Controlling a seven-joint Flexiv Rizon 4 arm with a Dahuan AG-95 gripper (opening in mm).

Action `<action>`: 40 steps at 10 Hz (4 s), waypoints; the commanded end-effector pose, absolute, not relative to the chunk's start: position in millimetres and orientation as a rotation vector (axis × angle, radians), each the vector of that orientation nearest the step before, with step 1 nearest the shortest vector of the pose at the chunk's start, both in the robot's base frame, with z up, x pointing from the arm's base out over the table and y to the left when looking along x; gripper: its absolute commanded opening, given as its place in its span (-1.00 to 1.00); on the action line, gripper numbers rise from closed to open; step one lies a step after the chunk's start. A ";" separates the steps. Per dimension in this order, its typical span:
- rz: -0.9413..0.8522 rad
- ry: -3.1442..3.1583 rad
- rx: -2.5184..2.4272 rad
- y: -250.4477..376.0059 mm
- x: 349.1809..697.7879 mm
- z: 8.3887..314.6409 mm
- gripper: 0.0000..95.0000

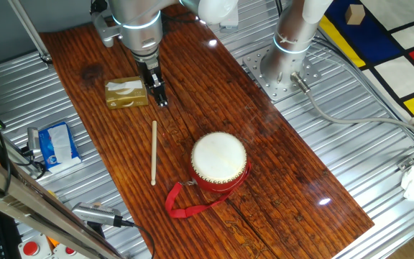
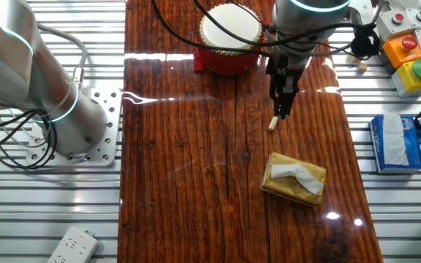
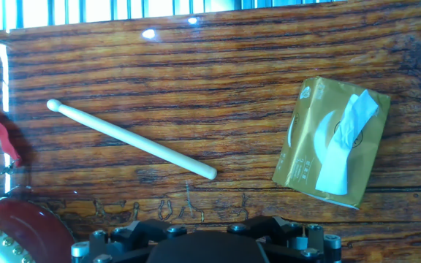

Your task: Play the drum

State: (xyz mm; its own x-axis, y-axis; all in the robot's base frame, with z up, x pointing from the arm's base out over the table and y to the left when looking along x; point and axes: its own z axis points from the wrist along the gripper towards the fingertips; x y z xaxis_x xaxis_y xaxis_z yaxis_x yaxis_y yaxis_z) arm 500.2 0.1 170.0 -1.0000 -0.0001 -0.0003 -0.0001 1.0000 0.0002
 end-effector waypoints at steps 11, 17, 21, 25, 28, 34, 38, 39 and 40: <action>0.012 3.108 -0.436 0.2 500.0 170.3 -1.00; 0.008 3.095 -0.523 0.2 500.0 170.6 -1.00; -0.160 2.865 -1.316 4.2 503.0 169.3 -1.00; -0.164 2.796 -1.532 5.6 504.5 168.5 -0.60; -0.123 2.768 -1.556 9.8 507.2 157.9 -0.20; -0.112 2.792 -1.479 20.7 513.5 113.5 -0.20; -0.117 2.825 -1.413 23.9 529.1 81.2 -0.20; -0.115 2.827 -1.406 24.3 529.5 79.1 -0.20; -0.114 2.833 -1.390 26.1 529.6 69.8 -0.20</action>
